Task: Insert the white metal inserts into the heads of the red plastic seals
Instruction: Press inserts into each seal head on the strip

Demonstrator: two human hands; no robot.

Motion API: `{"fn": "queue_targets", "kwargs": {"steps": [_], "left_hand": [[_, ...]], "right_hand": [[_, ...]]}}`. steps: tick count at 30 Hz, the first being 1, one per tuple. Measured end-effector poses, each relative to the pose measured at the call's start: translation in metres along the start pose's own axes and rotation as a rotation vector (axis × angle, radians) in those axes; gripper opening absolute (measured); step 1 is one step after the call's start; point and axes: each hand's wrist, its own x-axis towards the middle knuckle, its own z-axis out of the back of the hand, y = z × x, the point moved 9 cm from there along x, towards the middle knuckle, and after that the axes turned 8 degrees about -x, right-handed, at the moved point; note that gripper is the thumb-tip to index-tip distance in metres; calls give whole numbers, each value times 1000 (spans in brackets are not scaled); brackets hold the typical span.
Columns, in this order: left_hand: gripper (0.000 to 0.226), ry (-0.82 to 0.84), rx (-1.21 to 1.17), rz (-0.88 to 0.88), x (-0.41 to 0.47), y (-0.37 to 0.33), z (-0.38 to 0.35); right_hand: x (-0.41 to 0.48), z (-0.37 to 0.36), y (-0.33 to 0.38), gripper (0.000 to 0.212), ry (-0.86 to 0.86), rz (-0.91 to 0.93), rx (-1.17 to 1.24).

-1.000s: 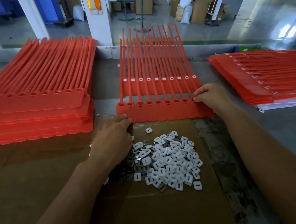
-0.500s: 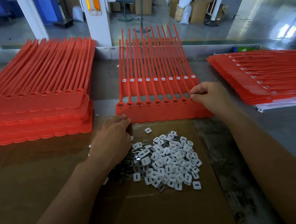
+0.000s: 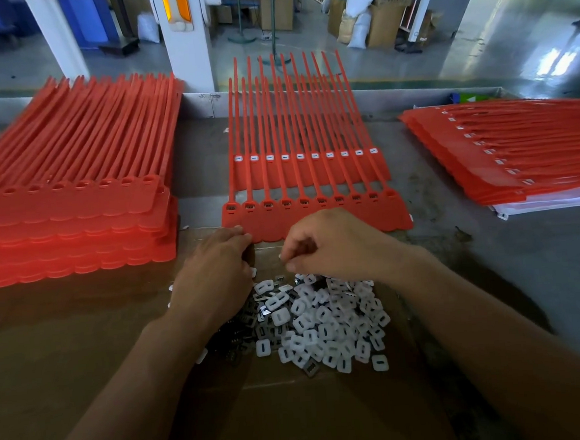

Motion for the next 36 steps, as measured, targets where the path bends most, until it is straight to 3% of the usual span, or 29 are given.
{"fn": "queue_targets", "kwargs": {"steps": [10,19,23,26,31,36], "left_hand": [[49,0,2,-19,0,-1,0],[49,-9,5,-30,0,-2,0],[48,-14,9,-32,-1,-2,1],[49,-13,8,-33,-1,-2,1],[49,-10,-7,-22,0,-1,1],[49,-5,-14,-19,0,1,0]], "right_hand": [[16,-23,4,14,82,-123,-255],[9,-29,15,9,105,-38,-349],[6,-30,16,11,74,-12,-340],[6,-28,12,9,80,-26,-195],[7,4,-15,15,-74,-77,35],[1,46,-97,16,-370,-340,135]]}}
